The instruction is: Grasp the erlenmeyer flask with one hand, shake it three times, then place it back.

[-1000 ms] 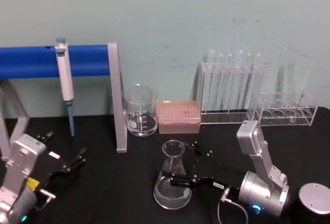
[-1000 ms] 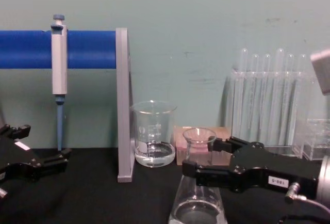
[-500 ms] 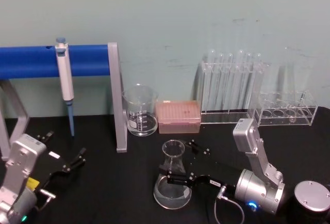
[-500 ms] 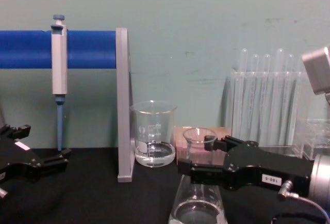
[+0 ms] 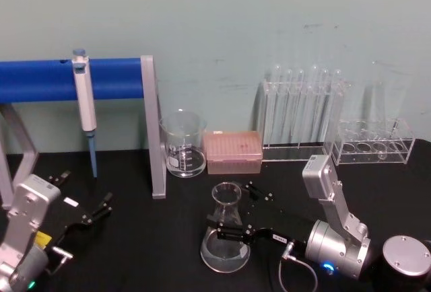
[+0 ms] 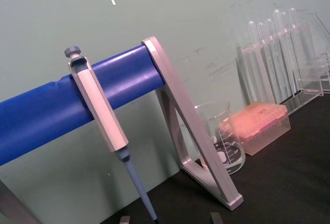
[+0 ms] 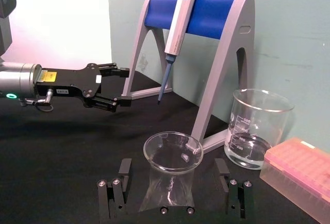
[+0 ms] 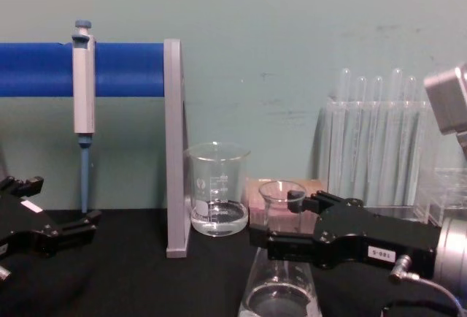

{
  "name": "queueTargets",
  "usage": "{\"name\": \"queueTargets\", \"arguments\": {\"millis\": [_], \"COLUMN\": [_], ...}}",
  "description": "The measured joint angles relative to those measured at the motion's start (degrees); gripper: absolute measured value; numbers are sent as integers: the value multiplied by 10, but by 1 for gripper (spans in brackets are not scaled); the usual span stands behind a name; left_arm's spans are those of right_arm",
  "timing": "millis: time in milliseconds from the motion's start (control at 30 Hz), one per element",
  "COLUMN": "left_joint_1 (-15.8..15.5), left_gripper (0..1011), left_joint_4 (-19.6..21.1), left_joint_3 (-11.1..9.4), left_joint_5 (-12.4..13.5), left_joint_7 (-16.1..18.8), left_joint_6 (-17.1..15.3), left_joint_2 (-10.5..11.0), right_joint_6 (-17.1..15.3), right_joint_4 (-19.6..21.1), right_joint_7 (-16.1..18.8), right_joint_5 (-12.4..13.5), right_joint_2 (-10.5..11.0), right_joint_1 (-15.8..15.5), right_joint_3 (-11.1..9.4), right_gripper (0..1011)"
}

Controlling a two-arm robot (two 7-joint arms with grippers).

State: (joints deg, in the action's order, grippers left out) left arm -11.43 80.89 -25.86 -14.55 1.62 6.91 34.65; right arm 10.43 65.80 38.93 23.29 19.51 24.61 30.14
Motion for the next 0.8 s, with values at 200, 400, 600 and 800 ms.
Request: {"name": "queueTargets", "arguments": {"millis": [200,400,600,800], "left_joint_1": [0,0,0,0], "left_gripper": [1001,1001,1001,1001], "left_joint_4": [0,0,0,0], "left_joint_3": [0,0,0,0], "left_joint_5": [0,0,0,0], "left_joint_7": [0,0,0,0], "left_joint_6": [0,0,0,0], "left_joint_2": [0,0,0,0], "right_joint_6": [0,-1,-1,-1], "right_joint_4": [0,0,0,0], "right_joint_7": [0,0,0,0], "right_joint_5": [0,1,1,1], "right_joint_2": [0,0,0,0], "right_joint_1": [0,0,0,0], "right_joint_3": [0,0,0,-1], "right_gripper": [1002,1002,1003,1002]}}
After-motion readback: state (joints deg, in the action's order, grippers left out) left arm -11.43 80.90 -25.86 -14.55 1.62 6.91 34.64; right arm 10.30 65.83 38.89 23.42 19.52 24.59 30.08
